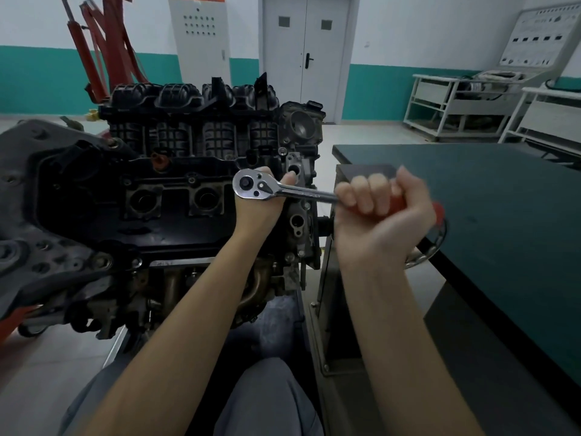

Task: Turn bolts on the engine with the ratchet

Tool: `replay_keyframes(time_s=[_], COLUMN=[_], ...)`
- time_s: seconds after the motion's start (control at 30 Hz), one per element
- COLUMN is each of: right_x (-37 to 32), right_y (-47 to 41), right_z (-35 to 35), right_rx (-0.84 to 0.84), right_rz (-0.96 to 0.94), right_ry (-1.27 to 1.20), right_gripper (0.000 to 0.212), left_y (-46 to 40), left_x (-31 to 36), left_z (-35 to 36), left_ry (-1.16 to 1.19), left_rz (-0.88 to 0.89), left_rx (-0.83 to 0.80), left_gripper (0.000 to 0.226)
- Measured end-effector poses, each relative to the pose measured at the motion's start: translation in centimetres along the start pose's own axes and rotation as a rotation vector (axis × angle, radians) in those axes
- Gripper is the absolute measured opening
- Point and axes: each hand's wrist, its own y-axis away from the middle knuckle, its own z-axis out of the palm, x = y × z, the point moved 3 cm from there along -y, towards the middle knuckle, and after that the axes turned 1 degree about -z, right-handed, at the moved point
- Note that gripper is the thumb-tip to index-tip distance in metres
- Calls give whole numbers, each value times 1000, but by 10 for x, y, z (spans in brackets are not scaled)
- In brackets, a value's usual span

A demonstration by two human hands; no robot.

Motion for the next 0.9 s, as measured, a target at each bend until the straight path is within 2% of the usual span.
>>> replay_keyframes(time_s=[0.1,0.17,0.3,0.4,0.47,0.53,0.7,0.8,0.9], right_x=[4,-1,-9,-6,-4,-2,2,0,-7], right_y=[9,-4,-47,-65,-61,-45,9,11,-11], right_z=[-4,6,43,60,57,41,-9,-10,10], right_rx=[-20,-66,-114,-142,-132,-81,80,69,-12], right_rz=[-19,8,207,312,275,171,-15,-37,18], right_ry=[-27,41,260,338,302,201,-61,-51,72], right_gripper=[40,34,38,37,37,40,31,29,32], left_y=[0,-1,2,3,3,2,1,2,-1], left_x=[0,0,1,0,-1,-2,-2,-1,-4], left_z=[2,3,5,6,6,4,3,6,7], left_ry=[21,49,77,41,44,76,42,41,45], left_rz=[10,-10,-37,-37,-50,-58,51,74,49], left_rx=[-13,1,-3,-7,6,30,40,48,65], left_gripper=[56,54,32,50,47,32,51,55,55])
